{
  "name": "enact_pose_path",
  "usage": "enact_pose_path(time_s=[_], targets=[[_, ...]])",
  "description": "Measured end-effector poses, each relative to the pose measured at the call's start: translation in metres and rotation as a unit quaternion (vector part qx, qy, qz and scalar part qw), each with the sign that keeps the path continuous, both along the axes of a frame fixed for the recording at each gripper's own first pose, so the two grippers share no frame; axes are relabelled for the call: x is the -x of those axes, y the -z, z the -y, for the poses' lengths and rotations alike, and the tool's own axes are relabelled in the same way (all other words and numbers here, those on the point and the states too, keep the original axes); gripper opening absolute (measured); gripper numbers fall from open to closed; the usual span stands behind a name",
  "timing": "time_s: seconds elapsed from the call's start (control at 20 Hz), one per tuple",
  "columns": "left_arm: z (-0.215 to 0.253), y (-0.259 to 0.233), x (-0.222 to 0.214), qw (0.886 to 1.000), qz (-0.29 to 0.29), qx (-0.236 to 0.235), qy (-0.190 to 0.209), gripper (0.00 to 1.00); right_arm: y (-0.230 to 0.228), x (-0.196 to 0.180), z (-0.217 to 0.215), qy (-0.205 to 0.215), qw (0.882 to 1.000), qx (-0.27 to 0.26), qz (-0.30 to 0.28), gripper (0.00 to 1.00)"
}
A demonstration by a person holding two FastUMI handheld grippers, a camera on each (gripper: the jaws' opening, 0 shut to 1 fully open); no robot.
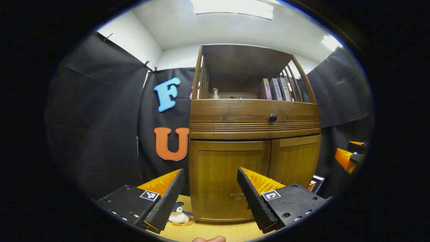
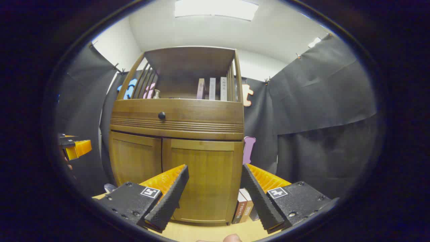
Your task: Open the right door of the double-door shoe cabinet with the right hand, and open the left door with the left hand.
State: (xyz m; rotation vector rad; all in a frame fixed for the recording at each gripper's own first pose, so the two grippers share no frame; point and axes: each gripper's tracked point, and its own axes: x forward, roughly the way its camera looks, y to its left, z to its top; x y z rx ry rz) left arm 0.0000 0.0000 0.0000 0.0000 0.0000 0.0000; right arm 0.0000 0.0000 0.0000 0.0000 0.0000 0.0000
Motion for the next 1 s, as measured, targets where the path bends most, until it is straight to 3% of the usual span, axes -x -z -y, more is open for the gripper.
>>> enact_pose_path(time_s=[0.1, 0.35, 0.4, 0.5, 0.55, 0.7, 0.75, 0.8, 0.95, 1.0], targets=[[0.012, 0.001, 0.003, 1.0, -0.002, 0.001, 0.013, 0.95, 0.005, -0.001, -0.001, -0.011, 1.0, 0.001, -0.007, 1.0], [0.008, -0.004, 0.012, 1.0, 0.005, 0.005, -0.01, 0.95, 0.001, 0.003, -0.007, -0.034, 0.999, 0.002, -0.006, 1.0], [0.006, -0.005, 0.013, 1.0, 0.006, 0.007, -0.015, 1.0, 0.0, 0.004, -0.007, -0.037, 0.999, 0.001, -0.006, 1.0], [0.004, -0.008, 0.015, 1.0, 0.011, 0.008, -0.021, 0.95, -0.001, 0.005, -0.01, -0.045, 0.999, -0.004, -0.007, 1.0], [0.002, -0.009, 0.017, 1.0, 0.012, 0.006, -0.026, 1.0, -0.003, 0.004, -0.011, -0.047, 0.999, -0.003, -0.008, 1.0], [0.006, -0.011, 0.022, 1.0, 0.012, 0.014, -0.017, 1.0, -0.01, 0.005, -0.011, -0.046, 0.999, 0.0, 0.001, 1.0], [0.006, -0.012, 0.025, 1.0, 0.014, 0.016, -0.015, 0.95, -0.011, 0.005, -0.013, -0.049, 0.999, 0.001, 0.002, 1.0], [0.004, -0.013, 0.028, 1.0, 0.014, 0.014, -0.016, 1.0, -0.01, 0.005, -0.015, -0.052, 0.999, 0.001, 0.001, 1.0], [0.002, -0.013, 0.035, 1.0, 0.016, 0.006, -0.021, 1.0, -0.006, 0.006, -0.023, -0.063, 0.998, -0.006, -0.005, 1.0], [0.002, -0.014, 0.036, 1.0, 0.016, 0.008, -0.02, 0.95, -0.005, 0.006, -0.025, -0.064, 0.998, -0.009, -0.007, 1.0]])
